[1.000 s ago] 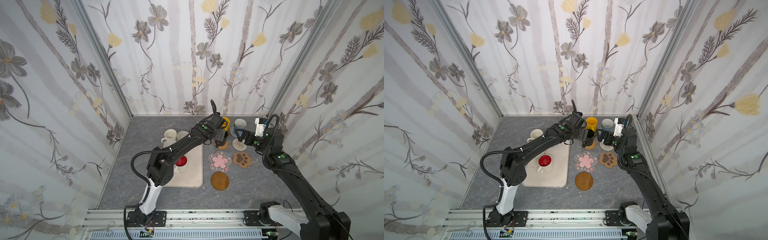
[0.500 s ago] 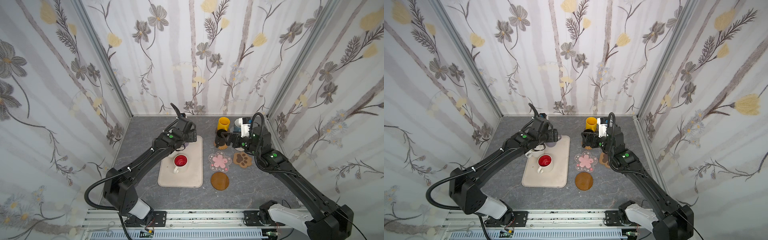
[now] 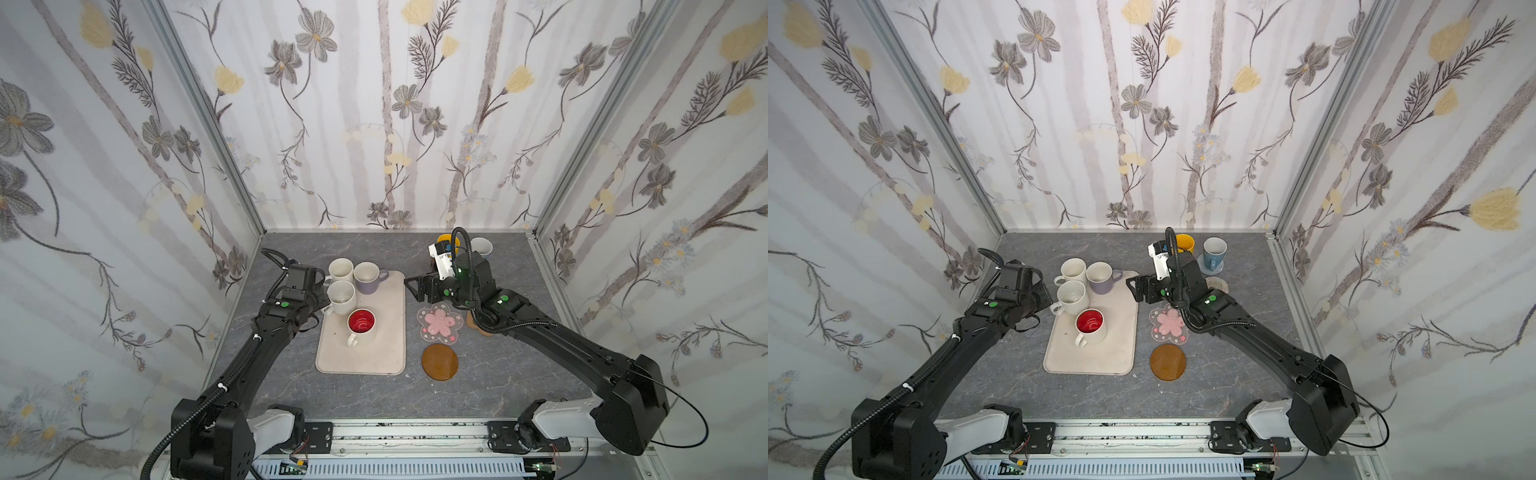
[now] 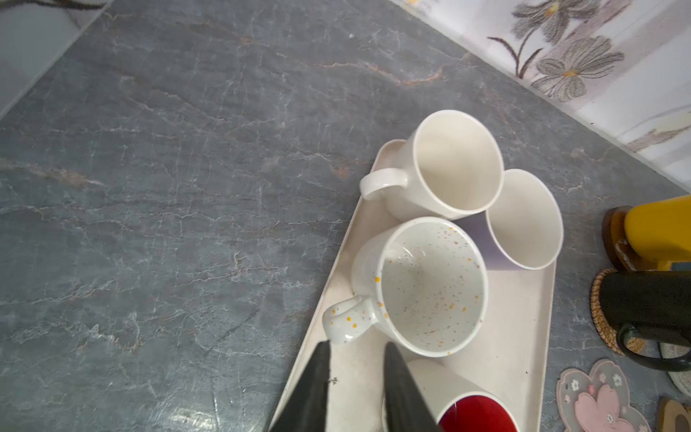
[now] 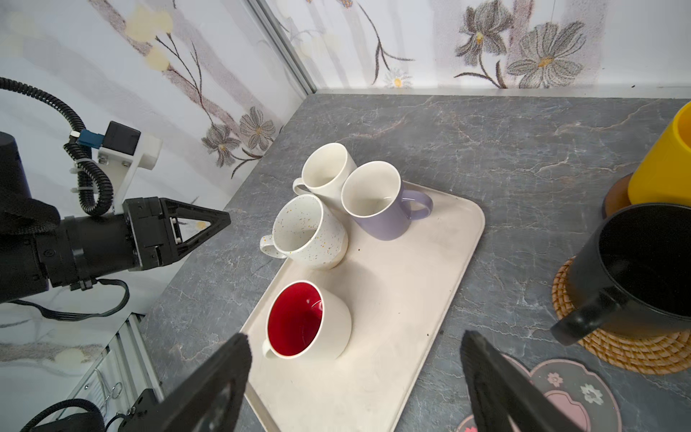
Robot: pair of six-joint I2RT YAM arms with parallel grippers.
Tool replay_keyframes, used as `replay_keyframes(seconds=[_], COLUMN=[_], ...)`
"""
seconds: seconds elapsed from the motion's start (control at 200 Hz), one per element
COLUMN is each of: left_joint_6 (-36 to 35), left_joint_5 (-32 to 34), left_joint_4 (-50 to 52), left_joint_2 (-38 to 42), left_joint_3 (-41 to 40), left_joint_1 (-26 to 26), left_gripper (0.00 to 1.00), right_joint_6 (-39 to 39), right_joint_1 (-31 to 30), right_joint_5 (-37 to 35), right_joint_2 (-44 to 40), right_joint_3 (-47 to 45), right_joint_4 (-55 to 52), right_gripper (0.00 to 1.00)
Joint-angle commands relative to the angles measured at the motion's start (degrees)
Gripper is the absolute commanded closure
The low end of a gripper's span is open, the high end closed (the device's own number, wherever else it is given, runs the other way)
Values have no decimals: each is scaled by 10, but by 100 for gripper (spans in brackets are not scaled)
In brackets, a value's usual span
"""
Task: Place cups on coasters
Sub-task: Rotate the cup on the tray.
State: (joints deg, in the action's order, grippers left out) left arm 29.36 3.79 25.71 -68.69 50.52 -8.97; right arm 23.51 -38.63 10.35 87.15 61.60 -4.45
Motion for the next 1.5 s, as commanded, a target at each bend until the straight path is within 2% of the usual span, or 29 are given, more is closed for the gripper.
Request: replay_keyframes(seconds=[0.0,0.215,0.435,0.565,0.714,1.069,1.339,1.399,1.494], left_joint_6=[8,12,10,10,6,11,31,30,22], left_joint_5=[-32,-67,-83,-100,-107,-98,-95,-98,-105], left_joint_4=[-20,-46,-55,-65,-71,-76,-76,-75,-70], left_joint_2=[-17,-78,-158,-178,-173,-157,-91,-76,-49], left_joint_3=[-12,-17,30,27,20,-7,-48,-53,-57], left_joint_1=[39,72,73,72,67,14,-22,-26,-26], left_gripper=[100,100,100,100,89,90,90,86,72], right_joint_6=[-6,-3,-2,-2,-8,-11,-9,-9,-9], right_joint_1=[-4,-4,-4,-4,-4,-3,-3,-2,-3], right_joint_5=[18,32,40,42,38,40,41,39,38], right_joint_2=[8,9,22,26,31,39,39,39,39], right_joint_3=[5,-7,-11,-12,-10,-13,-16,-16,-16], right_joint_4=[32,51,67,70,70,74,73,73,70], right_gripper=[12,13,13,13,12,12,12,12,12])
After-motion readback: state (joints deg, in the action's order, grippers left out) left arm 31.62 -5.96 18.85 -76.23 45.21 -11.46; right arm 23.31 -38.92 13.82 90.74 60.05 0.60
